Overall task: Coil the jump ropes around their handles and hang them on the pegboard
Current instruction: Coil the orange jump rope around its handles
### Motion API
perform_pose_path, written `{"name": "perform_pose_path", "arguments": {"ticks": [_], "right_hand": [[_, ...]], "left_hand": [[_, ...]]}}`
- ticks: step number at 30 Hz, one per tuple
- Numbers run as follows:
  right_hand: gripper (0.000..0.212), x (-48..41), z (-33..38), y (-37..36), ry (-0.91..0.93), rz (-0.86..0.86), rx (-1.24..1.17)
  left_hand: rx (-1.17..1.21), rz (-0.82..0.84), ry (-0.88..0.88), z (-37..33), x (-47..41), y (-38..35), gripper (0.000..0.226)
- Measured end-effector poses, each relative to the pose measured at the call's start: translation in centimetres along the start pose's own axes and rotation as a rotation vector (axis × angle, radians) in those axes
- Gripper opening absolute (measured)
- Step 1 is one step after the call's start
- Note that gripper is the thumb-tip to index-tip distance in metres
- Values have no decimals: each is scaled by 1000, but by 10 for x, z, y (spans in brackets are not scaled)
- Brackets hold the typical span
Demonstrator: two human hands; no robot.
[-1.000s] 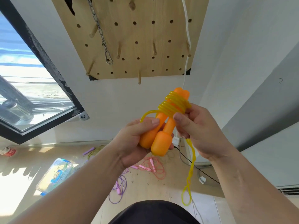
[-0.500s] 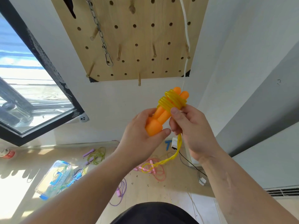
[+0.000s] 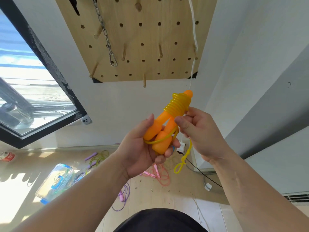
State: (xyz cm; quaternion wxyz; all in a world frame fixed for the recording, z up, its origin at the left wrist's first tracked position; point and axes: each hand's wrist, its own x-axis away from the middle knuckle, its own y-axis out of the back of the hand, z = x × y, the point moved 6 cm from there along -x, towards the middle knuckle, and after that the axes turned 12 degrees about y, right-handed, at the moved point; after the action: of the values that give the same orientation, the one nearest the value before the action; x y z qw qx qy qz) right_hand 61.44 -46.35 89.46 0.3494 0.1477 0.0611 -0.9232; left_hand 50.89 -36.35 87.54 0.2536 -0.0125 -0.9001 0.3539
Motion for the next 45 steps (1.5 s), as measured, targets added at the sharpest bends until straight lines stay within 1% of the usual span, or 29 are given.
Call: {"name": "perform_pose_path", "arguments": {"ticks": [2,3,4,5,6,7,8,10,11,12,13,15,16,18,19,21,25,28,29,31,33,35,36,38,40,41,43,44,45], "right_hand": [[32,0,0,-3,-2,-52,18],[31,1,-1,-4,-12,-79,32],[29,1,-1,-5,-23,-110,43],[28,2,-1,-5,-28,-140,54],[28,2,-1,-4,-33,-168,70],[27,3,-1,-3,-37,-202,92],[25,4,-2,-2,-39,-240,116],[30,5,-4,-2,-50,-311,159],[35,6,-4,-3,-63,-334,168],[39,6,-4,-6,-71,-346,168],[42,6,-3,-9,-80,-349,162],[47,6,0,-11,-92,-339,148],[46,5,2,-11,-95,-328,131],[37,5,6,-10,-94,-267,80],[34,4,7,-10,-84,-217,50],[30,4,11,-11,-63,-120,-1],[20,5,11,-7,-83,-38,4],[29,9,4,-4,-104,-9,16],[31,10,4,-4,-100,-1,8],[33,13,5,-5,-77,17,7],[27,14,4,-6,-59,21,-4],[16,13,4,-8,-50,16,-31],[17,12,4,-9,-47,9,-41],[24,10,5,-10,-59,-1,-48],[28,8,4,-13,-115,14,-34],[32,7,2,-14,-153,28,-18],[37,8,-4,-14,-196,36,31],[38,8,-7,-14,-197,25,57],[39,9,-8,-14,-193,-4,81]], "left_hand": [[-22,-18,12,-2,-1,2,73],[-70,-84,12,-3,-2,5,73],[-150,-198,-17,-6,-3,11,73],[-257,-340,-85,-11,-2,17,74],[-388,-487,-190,-17,2,22,76],[-547,-626,-319,-24,8,23,78],[-747,-723,-456,-31,15,19,83],[-1192,-799,-645,-32,19,1,97],[-1356,-831,-687,-30,17,-4,100],[-1457,-877,-702,-28,13,-5,100],[-1507,-934,-710,-29,11,-5,98],[-1547,-1020,-776,-32,10,-4,89],[-1560,-1031,-829,-34,11,-4,83],[-1540,-1030,-893,-39,16,-3,75],[-1496,-1027,-883,-42,19,-3,72],[-1351,-1011,-785,-48,22,-2,68],[-1020,-956,-555,-47,20,3,53],[-706,-783,-452,-37,11,8,45],[-592,-697,-424,-34,7,9,45],[-386,-528,-371,-26,2,11,52],[-253,-414,-309,-19,-1,11,60],[-125,-336,-233,-12,-2,10,62],[-64,-302,-192,-9,-3,9,63],[7,-240,-121,-6,-3,6,57],[48,-177,-60,-3,-3,3,47],[66,-148,-28,-1,-2,3,46],[68,-106,37,-1,-1,4,50],[30,-111,64,0,-2,6,54],[-37,-153,82,-1,-2,6,57]]}}
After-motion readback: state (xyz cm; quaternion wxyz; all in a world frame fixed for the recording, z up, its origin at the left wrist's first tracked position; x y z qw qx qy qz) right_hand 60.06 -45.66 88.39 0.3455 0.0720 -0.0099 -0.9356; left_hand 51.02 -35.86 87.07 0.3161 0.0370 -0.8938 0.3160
